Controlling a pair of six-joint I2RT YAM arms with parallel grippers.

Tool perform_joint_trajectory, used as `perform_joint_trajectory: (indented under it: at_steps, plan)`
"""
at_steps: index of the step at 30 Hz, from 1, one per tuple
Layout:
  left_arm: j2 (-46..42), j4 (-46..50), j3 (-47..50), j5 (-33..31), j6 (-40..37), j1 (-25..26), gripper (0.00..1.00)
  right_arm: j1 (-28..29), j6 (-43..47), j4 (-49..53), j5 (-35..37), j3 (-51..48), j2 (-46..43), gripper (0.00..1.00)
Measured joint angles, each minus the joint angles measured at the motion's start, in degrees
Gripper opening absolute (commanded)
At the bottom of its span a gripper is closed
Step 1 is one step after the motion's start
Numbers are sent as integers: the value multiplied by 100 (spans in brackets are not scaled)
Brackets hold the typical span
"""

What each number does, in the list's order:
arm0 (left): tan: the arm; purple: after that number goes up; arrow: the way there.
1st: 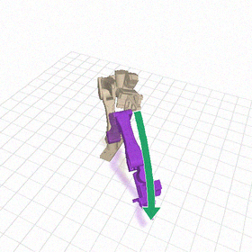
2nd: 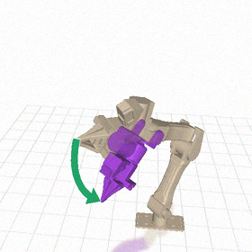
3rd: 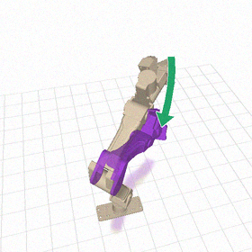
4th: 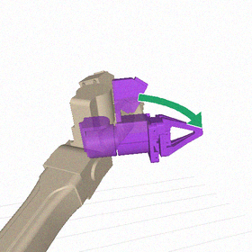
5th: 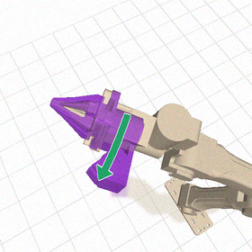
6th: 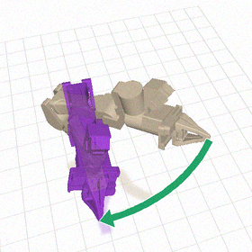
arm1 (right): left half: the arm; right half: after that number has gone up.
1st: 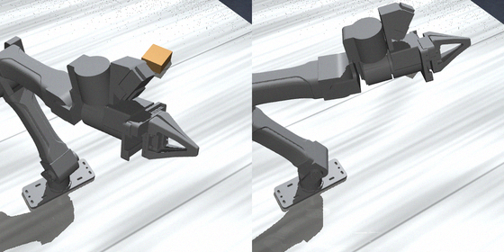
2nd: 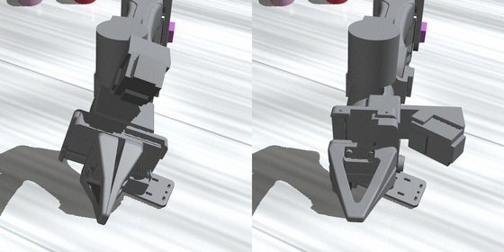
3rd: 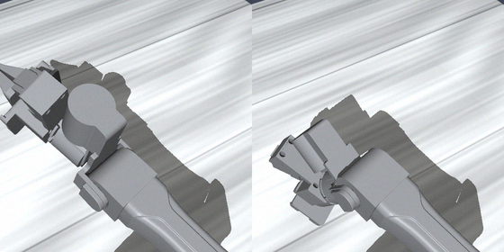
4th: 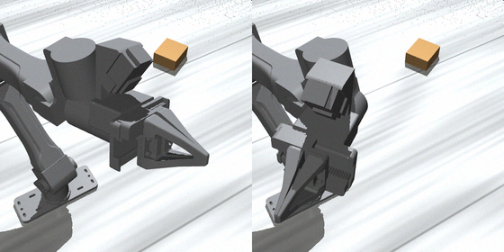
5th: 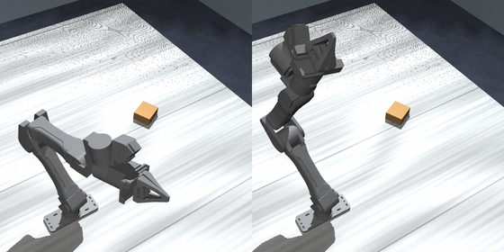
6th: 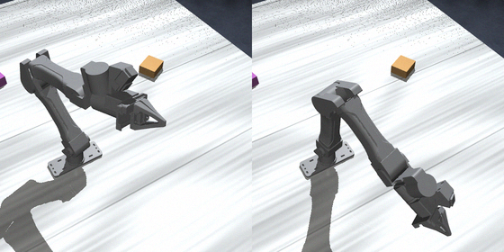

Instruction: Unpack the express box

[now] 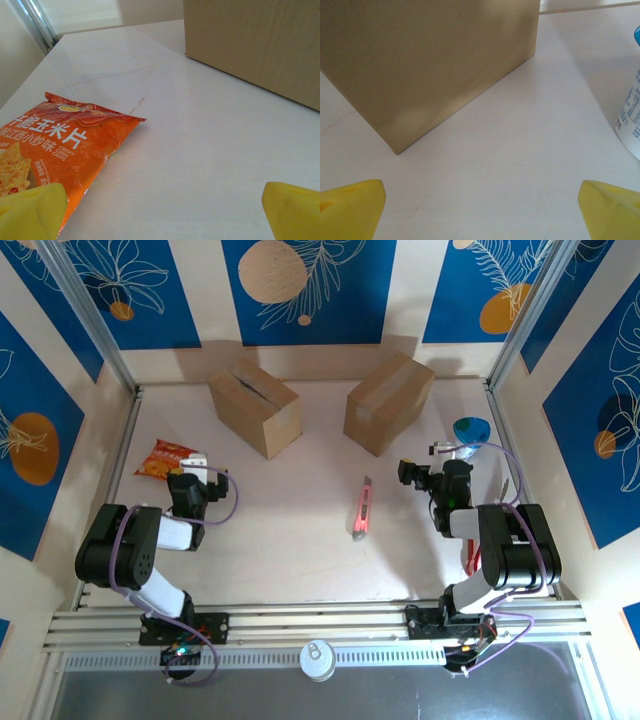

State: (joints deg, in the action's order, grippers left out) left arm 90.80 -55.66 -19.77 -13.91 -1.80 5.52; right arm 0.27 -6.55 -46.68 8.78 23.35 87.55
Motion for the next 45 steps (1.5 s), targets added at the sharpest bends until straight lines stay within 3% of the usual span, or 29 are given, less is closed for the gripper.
perform_joint_trajectory:
  at_steps: [12, 15, 18, 21, 26, 34, 40, 45]
  plan:
    - [-28, 13, 0, -33, 0, 2, 100, 0, 0, 0, 2, 0, -2, 99]
    - [-498, 323, 48, -269, -22, 114, 100, 166, -9, 726, 256, 81, -407, 99]
    - [-1733, 1843, -291, -695, 210, 341, 100, 391, -238, 2573, 446, 874, -1309, 99]
    - [-2579, 3567, -1392, -868, 763, 378, 100, 560, -529, 3862, 422, 2074, -1871, 99]
    - [-2444, 5845, -3495, -560, 1668, 378, 100, 1110, -1040, 5447, 116, 3762, -1971, 99]
    - [-608, 8295, -6151, 647, 2243, 306, 100, 2444, -1300, 7257, -621, 6258, 44, 99]
    - [295, 8811, -7350, 1565, 2343, -74, 100, 2905, -1043, 7755, -1276, 8771, 2218, 99]
    - [706, 8741, -7519, 2098, 2382, -302, 100, 2951, -881, 7982, -1401, 10563, 3740, 99]
